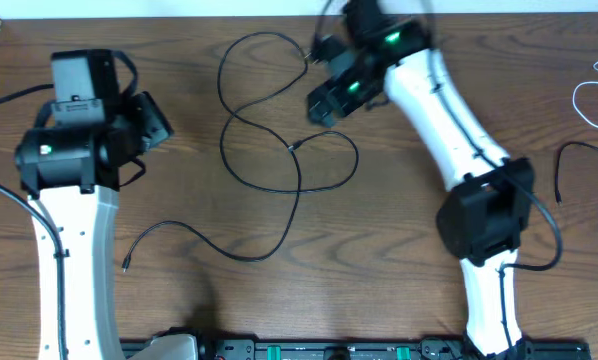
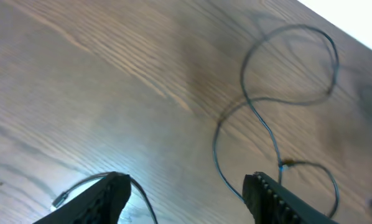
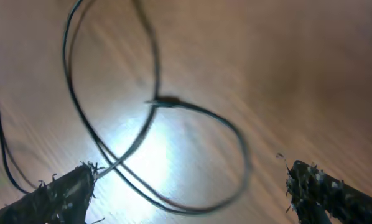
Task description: Untangle cables
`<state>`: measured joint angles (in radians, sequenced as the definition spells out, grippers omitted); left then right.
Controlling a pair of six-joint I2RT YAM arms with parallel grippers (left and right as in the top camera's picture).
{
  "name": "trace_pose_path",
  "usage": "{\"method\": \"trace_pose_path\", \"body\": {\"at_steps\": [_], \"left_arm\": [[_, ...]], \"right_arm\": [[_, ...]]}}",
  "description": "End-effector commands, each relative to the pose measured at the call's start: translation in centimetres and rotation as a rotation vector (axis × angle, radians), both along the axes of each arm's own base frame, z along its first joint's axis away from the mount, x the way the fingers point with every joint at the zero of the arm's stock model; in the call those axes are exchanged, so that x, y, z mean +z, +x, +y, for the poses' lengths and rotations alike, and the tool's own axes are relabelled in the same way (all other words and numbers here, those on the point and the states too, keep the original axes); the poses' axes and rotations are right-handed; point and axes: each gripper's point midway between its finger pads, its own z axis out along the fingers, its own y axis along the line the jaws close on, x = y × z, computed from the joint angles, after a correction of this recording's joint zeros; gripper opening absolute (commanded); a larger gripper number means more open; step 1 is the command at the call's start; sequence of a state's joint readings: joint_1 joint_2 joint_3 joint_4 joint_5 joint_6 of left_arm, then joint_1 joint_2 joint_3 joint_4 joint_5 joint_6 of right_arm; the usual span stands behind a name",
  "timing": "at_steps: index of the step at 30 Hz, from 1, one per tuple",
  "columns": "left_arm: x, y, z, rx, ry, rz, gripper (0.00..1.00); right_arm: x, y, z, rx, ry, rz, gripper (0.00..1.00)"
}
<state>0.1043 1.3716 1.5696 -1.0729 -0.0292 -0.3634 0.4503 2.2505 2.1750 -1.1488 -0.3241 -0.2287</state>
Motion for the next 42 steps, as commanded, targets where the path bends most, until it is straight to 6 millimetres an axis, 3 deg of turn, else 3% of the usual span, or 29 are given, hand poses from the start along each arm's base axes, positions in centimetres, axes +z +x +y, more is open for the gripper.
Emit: {"method": "trace_pose_path", "body": {"at_steps": [1, 7, 14, 17, 21, 24, 29, 36, 39, 42], "left_arm": [[-0.2, -0.6, 3.2, 0.106, -0.001, 0.004, 0.65], [-0.3, -2.4, 8.4, 0.279, -0.106, -0.023, 0.66], [-0.7, -4.6, 11.1, 0.366, -0.166, -0.012, 0.66], [-0.9, -4.9, 11.1, 0.348, -0.155, 0.008, 0.66], [-1.0, -5.0, 11.1, 0.350, -0.155, 0.012, 0.66], [-1.0, -5.0, 11.1, 0.350, -0.155, 0.012, 0.66], [-1.0, -5.0, 11.1, 0.351, -0.155, 0.013, 0.66], [-1.0, -5.0, 11.1, 0.351, -0.155, 0.012, 0.66], [-1.0, -5.0, 11.1, 0.351, -0.155, 0.013, 0.66], [-1.0, -5.1, 11.1, 0.351, -0.157, 0.017, 0.66]], "right_arm": [[-0.8, -2.6, 2.8, 0.121, -0.036, -0.023, 0.97], [-2.6, -7.4, 8.6, 0.293, -0.038, -0.037, 0.96], [-3.9, -14.3, 13.6, 0.554, -0.061, -0.057, 0.94], [-5.4, -18.1, 14.2, 0.686, -0.099, -0.030, 0.91], [-7.3, -23.1, 14.0, 0.847, -0.160, 0.028, 0.76], [-8.4, -25.3, 13.8, 0.889, -0.186, 0.062, 0.75], [-10.8, -26.8, 14.3, 0.923, -0.181, 0.048, 0.75], [-12.9, -26.2, 14.2, 0.889, -0.193, 0.013, 0.73], [-13.1, -26.0, 14.3, 0.885, -0.194, 0.000, 0.64], [-13.1, -26.0, 14.3, 0.885, -0.196, -0.001, 0.47]]}}
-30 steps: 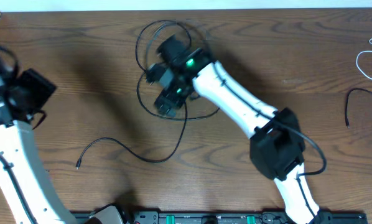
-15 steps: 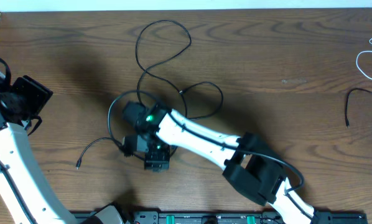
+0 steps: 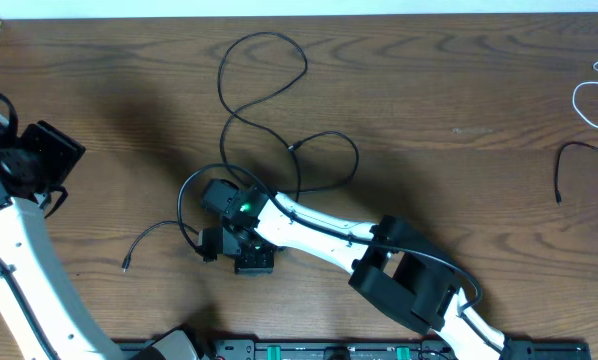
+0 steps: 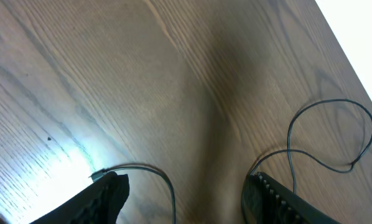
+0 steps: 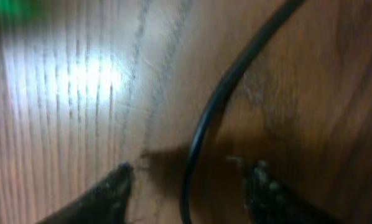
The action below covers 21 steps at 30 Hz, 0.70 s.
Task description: Untangle cables
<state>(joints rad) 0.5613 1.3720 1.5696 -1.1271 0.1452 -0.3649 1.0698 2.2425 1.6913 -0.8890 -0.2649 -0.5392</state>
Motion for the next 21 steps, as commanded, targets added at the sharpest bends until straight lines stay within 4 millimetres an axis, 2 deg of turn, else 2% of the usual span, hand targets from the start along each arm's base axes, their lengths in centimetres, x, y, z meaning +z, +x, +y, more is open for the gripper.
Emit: {"method": "trace_pose_path", "body": {"at_steps": [1, 5, 8, 10, 14, 16, 19, 21], "left_arm": [[-0.3, -0.2, -0.1, -0.011, -0.003, 0.015, 0.66], [-0.4, -0.3, -0.1, -0.011, -0.006, 0.019, 0.66], [-0.5, -0.3, -0.1, -0.011, -0.009, 0.024, 0.66], [-0.6, -0.3, -0.1, -0.011, -0.010, 0.026, 0.66], [-0.6, -0.3, -0.1, -0.012, -0.011, 0.027, 0.66], [-0.7, -0.3, -0.1, -0.012, -0.013, 0.029, 0.66], [-0.7, -0.3, -0.1, -0.011, -0.013, 0.029, 0.66], [-0.7, -0.3, -0.1, -0.010, -0.010, 0.031, 0.66]], "right_arm": [[0.1, 0.1, -0.5, -0.007, -0.010, -0.008, 0.44], [-0.1, -0.1, -0.7, -0.006, -0.014, -0.006, 0.41], [-0.4, -0.2, -0.8, -0.005, -0.018, -0.006, 0.30], [-0.5, 0.4, -0.7, -0.041, -0.024, -0.028, 0.03], [-0.4, 2.3, -0.4, -0.169, -0.032, -0.089, 0.01], [0.2, 3.4, -0.3, -0.221, -0.022, -0.098, 0.01], [2.3, 5.1, -0.1, -0.308, 0.011, -0.086, 0.01], [4.7, 5.9, 0.1, -0.353, 0.057, -0.043, 0.01]]}}
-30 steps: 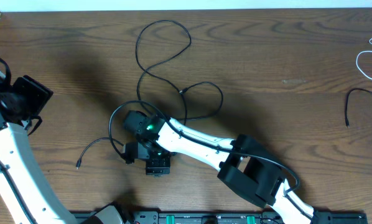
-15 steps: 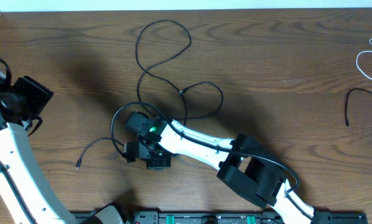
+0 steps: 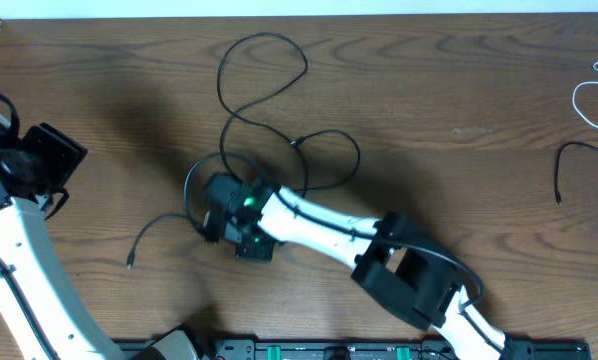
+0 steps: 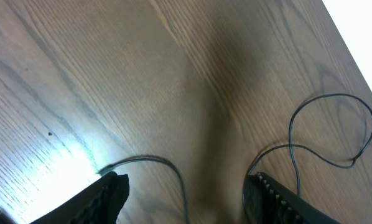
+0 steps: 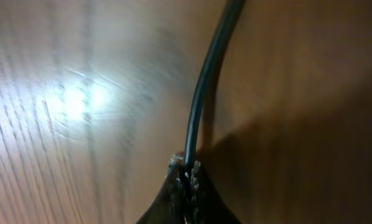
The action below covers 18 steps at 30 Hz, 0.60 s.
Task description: Untangle cables
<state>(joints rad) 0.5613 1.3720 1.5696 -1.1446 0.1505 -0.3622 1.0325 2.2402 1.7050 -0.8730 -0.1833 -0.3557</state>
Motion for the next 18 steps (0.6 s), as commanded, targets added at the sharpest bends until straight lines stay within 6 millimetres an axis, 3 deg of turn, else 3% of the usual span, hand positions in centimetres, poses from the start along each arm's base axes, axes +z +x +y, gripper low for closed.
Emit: {"method": "trace_pose_path", "body": {"at_steps": [1, 3, 6, 9, 15, 18], "left_arm": [[-0.4, -0.1, 0.2, -0.005, 0.002, 0.018, 0.66], [-0.5, -0.1, 0.2, -0.006, 0.002, 0.018, 0.66], [-0.4, -0.1, 0.2, -0.009, 0.003, 0.019, 0.66], [-0.4, -0.1, 0.2, -0.009, 0.003, 0.019, 0.66], [-0.5, -0.2, 0.1, -0.009, 0.001, 0.022, 0.66], [-0.5, -0.2, 0.1, -0.009, 0.001, 0.022, 0.66]], "right_arm": [[5.3, 3.1, 0.8, -0.146, 0.114, -0.001, 0.01], [7.8, 4.5, 0.7, -0.226, 0.175, 0.026, 0.01], [10.1, 6.1, -0.1, -0.307, 0.235, 0.049, 0.01], [11.5, 9.2, -1.9, -0.456, 0.269, 0.045, 0.01], [10.3, 16.2, -7.1, -0.831, 0.237, 0.007, 0.01], [9.0, 18.7, -10.4, -0.934, 0.183, -0.032, 0.01]]}}
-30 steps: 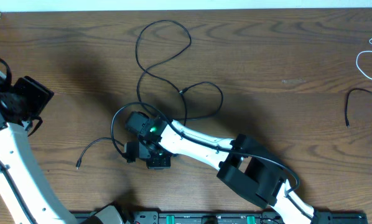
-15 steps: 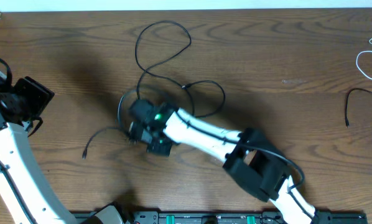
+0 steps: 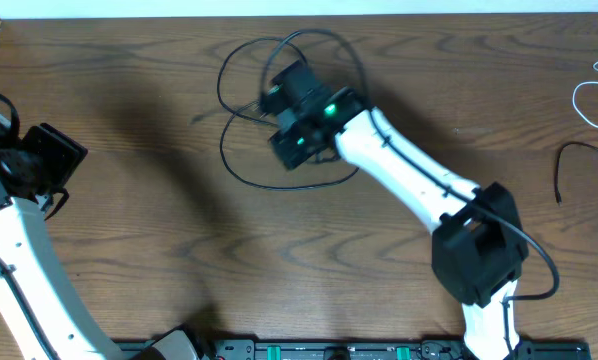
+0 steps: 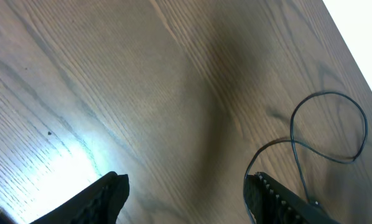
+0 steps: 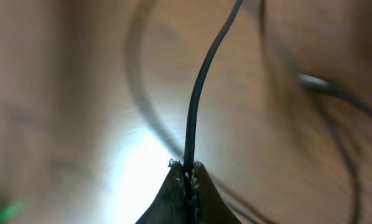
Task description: Untangle cables
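Note:
A thin black cable (image 3: 241, 172) lies in loops on the wooden table's upper middle. My right gripper (image 3: 284, 85) is over those loops, shut on the black cable (image 5: 201, 99), which rises straight up from its fingertips (image 5: 187, 167) in the right wrist view. More blurred strands of the cable cross behind it. My left gripper (image 4: 185, 186) is open at the far left of the table with nothing between its fingers. One loop of the cable (image 4: 329, 127) shows at the right of the left wrist view.
A white cable (image 3: 597, 92) lies at the far right edge. A separate short black cable (image 3: 574, 160) lies below it at the right. A black rail (image 3: 329, 350) runs along the front edge. The table's far edge meets a white wall.
My right gripper, shut on the black cable, has moved from the lower middle of the table up to the cable's loops at the upper middle. The cable's loose end has left the lower left.
My right gripper was open above the loops at the back, my left arm nearby. Then the left arm was at the far left and the right gripper open around the cable's tail at the lower middle. It shut on the cable, and now holds it over the loops.

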`<state>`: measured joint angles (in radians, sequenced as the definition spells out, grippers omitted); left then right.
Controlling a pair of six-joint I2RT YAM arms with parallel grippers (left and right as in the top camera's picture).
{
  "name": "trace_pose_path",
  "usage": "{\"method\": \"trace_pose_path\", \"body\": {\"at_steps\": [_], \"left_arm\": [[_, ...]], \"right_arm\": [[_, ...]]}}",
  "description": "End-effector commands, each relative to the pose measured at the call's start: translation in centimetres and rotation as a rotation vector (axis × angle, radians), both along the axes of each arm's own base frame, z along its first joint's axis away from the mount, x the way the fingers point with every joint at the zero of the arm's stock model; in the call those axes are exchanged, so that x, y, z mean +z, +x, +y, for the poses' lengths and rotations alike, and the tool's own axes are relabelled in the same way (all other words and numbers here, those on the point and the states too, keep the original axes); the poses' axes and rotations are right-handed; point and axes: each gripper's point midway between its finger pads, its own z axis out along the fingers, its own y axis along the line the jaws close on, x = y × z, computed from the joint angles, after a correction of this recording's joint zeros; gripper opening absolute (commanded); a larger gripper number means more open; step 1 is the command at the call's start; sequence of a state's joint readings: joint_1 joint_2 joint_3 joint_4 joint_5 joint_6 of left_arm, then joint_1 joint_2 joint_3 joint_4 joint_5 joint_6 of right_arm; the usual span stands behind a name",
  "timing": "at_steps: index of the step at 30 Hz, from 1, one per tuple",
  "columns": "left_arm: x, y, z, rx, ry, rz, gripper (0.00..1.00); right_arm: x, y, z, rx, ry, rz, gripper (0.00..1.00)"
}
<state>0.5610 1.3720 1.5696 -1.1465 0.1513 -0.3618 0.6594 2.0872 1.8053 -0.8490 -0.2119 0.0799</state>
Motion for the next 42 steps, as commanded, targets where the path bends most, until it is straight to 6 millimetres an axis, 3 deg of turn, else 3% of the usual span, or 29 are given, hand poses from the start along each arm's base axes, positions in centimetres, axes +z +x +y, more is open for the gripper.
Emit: {"method": "trace_pose_path", "body": {"at_steps": [1, 6, 9, 15, 25, 26, 28, 30, 34, 37, 42], "left_arm": [[-0.5, -0.1, 0.2, -0.007, 0.002, 0.021, 0.66], [-0.5, -0.1, 0.2, -0.007, 0.003, 0.021, 0.66], [-0.5, -0.1, 0.2, -0.007, 0.002, 0.021, 0.66], [-0.5, -0.1, 0.2, -0.008, 0.002, 0.022, 0.66], [-1.9, -0.2, 0.1, -0.018, -0.016, 0.059, 0.65], [-1.9, -0.2, 0.2, -0.018, -0.016, 0.059, 0.66], [-1.9, -0.2, 0.2, -0.018, -0.015, 0.058, 0.66], [-1.9, -0.2, 0.2, -0.018, -0.015, 0.058, 0.66], [-1.9, -0.2, 0.1, -0.019, -0.016, 0.058, 0.66], [-1.9, 0.1, -0.6, -0.057, -0.031, 0.050, 0.65], [-2.6, 1.5, -4.3, -0.236, -0.088, 0.033, 0.59]], "right_arm": [[-2.3, 2.4, -3.6, -0.182, -0.079, 0.031, 0.01], [-4.3, 2.4, -7.8, -0.246, -0.185, 0.103, 0.01], [-4.7, 1.8, -8.6, -0.198, -0.220, 0.118, 0.01], [-5.1, -0.7, -8.6, -0.068, -0.286, 0.158, 0.01], [-5.4, -4.5, -6.7, 0.061, -0.342, 0.193, 0.02], [-5.4, -4.8, -6.6, 0.066, -0.347, 0.199, 0.14], [-5.4, -5.3, -6.5, 0.076, -0.356, 0.207, 0.50], [-5.4, -5.4, -6.5, 0.079, -0.362, 0.209, 0.58], [-5.4, -4.1, -6.9, 0.056, -0.372, 0.162, 0.70], [-5.2, -1.7, -7.3, 0.017, -0.370, 0.084, 0.77], [-4.5, 3.3, -8.4, -0.108, -0.287, -0.021, 0.73]]}}
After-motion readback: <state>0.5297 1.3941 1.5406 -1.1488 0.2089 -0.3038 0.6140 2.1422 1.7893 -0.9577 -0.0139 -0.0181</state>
